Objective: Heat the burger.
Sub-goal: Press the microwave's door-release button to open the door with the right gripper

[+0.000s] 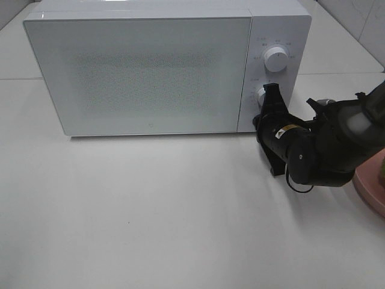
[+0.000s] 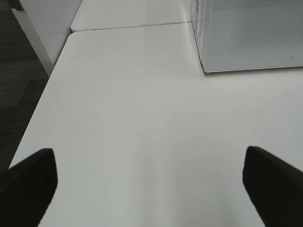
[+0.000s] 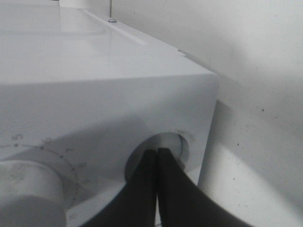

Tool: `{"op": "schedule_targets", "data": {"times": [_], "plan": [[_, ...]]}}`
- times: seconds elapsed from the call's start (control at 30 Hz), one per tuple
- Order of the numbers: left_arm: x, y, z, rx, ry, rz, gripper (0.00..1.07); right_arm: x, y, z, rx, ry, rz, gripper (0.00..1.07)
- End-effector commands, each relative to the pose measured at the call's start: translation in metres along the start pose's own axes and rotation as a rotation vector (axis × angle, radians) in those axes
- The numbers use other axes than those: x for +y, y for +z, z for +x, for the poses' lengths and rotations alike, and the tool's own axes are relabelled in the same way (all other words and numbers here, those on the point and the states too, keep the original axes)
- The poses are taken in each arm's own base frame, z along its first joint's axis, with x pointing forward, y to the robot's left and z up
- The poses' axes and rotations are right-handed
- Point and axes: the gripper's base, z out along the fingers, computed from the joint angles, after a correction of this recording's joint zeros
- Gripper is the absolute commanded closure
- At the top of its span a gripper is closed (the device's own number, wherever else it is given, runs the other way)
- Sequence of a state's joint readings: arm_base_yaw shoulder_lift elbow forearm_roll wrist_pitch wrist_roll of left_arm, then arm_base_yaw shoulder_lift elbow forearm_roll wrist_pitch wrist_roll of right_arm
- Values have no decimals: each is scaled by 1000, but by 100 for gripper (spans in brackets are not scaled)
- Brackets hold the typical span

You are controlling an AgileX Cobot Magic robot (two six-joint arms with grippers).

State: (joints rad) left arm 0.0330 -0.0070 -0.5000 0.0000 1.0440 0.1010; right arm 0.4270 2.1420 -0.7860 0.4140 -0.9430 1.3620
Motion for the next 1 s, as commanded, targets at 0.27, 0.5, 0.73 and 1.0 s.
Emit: {"op": "schedule_targets", "data": {"times": [0.27,0.5,0.73,1.0], "plan": [[-1,-2,1,-25,-10,-1,6,30,5,-2,-31,10,-196,107],[-1,-2,1,-25,-10,-1,6,37,12,-4,-39,20,-220,107],[-1,-2,1,-25,-10,-1,6,44,17,-5,-27,32,-240,107],[-1,-2,1,-25,-10,-1,6,43,17,-4,-18,34,-227,107]]}}
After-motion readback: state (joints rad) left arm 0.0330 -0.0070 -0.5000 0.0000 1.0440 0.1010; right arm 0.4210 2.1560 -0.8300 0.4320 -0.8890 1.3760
